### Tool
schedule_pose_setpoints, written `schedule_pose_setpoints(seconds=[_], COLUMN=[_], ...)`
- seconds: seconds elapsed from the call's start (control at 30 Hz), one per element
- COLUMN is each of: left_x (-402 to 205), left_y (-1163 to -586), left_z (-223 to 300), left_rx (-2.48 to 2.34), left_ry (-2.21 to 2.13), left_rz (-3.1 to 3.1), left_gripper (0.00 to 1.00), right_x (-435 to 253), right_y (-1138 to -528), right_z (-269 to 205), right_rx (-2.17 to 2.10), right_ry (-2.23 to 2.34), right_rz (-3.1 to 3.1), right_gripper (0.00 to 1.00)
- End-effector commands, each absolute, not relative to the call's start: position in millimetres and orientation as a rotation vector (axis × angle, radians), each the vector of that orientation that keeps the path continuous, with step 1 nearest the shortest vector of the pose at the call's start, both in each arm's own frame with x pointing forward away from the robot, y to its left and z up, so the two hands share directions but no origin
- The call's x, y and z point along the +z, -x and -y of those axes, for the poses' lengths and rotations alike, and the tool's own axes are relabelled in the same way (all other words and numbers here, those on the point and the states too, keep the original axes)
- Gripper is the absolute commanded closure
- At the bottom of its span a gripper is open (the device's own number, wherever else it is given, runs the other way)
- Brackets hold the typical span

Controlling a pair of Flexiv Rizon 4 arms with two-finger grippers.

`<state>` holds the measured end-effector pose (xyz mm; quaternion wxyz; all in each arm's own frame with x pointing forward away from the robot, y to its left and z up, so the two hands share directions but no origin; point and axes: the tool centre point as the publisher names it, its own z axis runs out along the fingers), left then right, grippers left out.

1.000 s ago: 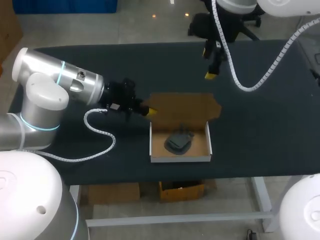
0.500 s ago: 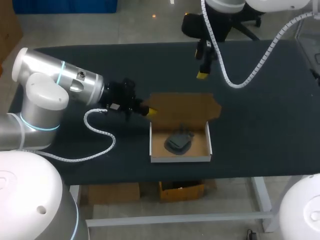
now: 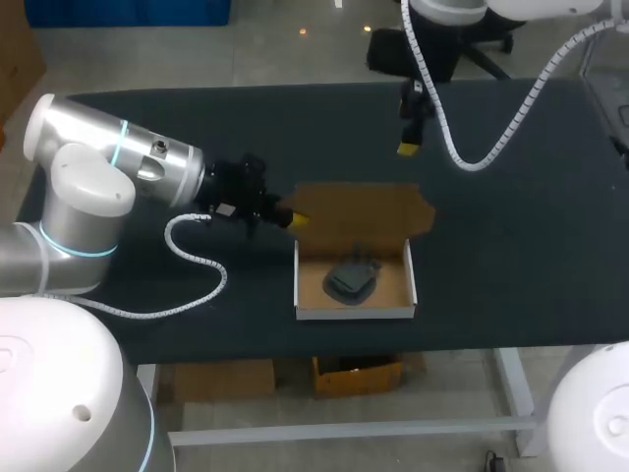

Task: Assemble the packaging by folding the flat box into shape, placing the metal phone stand inside, and closing the box properly

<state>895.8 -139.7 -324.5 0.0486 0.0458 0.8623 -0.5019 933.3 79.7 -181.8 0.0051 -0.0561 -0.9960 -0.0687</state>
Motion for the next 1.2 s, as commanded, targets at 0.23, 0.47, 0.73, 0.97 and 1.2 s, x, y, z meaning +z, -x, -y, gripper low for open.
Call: schedule_pose_setpoints(seconds=[0.23, 0.47, 0.73, 0.97, 1.2], left_x=[-325.7, -325.7, -325.7, -325.7, -325.7], left_y=[-894.2, -894.2, -894.2, -894.2, -894.2], left_z=[139.4, 139.4, 139.4, 139.4, 139.4], left_rx=[-1.531, -1.531, -1.531, -1.531, -1.531], left_ry=[-0.140, -0.140, -0.140, -0.140, -0.140], left_rz=[-2.624, -2.624, -2.624, -2.624, -2.624], left_gripper=[1.00, 1.00, 1.00, 1.00, 1.00], right_x=[-187.1, -200.5, -210.3, -220.9, -225.9], right_y=[-938.8, -934.6, -929.1, -918.8, -907.1], right_z=[-108.8, -120.6, -130.0, -138.0, -145.9], right_rx=[-0.075, -0.036, -0.041, -0.039, -0.022], right_ry=[0.158, 0.143, 0.119, 0.103, 0.080], right_rz=[3.131, 3.133, 3.131, 3.119, 3.106], right_gripper=[0.54, 0.58, 0.59, 0.60, 0.62])
